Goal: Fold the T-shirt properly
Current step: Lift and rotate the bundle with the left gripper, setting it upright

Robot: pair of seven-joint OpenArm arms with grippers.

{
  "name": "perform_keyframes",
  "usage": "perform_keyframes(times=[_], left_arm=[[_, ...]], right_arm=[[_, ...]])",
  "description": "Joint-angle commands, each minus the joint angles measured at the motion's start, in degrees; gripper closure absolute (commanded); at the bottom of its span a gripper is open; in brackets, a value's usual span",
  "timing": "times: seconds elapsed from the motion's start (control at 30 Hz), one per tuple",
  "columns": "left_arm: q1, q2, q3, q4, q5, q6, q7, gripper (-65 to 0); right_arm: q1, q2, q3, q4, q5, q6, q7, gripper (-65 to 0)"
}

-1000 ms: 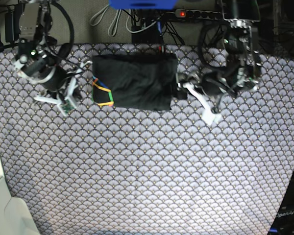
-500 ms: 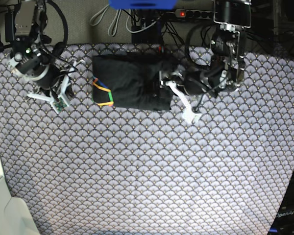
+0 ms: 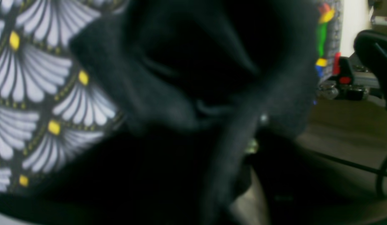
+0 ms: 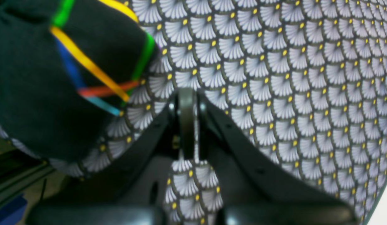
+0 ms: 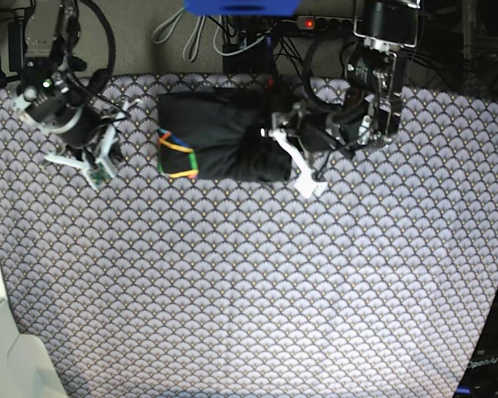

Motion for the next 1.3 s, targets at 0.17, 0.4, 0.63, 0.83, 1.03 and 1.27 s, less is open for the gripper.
perform_keyframes(times=[0.17,0.4,0.63,0.83,1.03,1.27], left_arm=[[-2.2,-0.1,0.3,0.7,2.8,0.6,2.0,-0.2],[-7.0,2.2,0.5,0.9,14.4,0.6,2.5,-0.3],[-15.8,3.0,11.2,0.2,23.4,0.6,2.5,-0.3],[-25.7,6.7,22.0,-6.9,31.3,0.6,2.5,-0.3],[-34.7,13.1,28.9,-23.6,40.8,0.5,-2.3,-0.3],[-41.4,13.1,43.5,-28.1,46.0,0.5,-8.8,-0.4]], right_arm=[[0.5,0.3,2.6,1.2,0.8,-0.1,1.0,0.0],[0.1,0.3,7.7,1.2,0.9,-0.1,1.0,0.0],[0.1,0.0,16.1,1.0,0.9,-0.1,1.0,0.0],[0.1,-0.5,25.1,0.8,0.9,-0.1,1.0,0.0],[-0.1,-0.5,35.2,0.7,0.9,-0.1,1.0,0.0],[-1.9,-0.5,41.4,0.7,0.9,-0.1,1.0,0.0]])
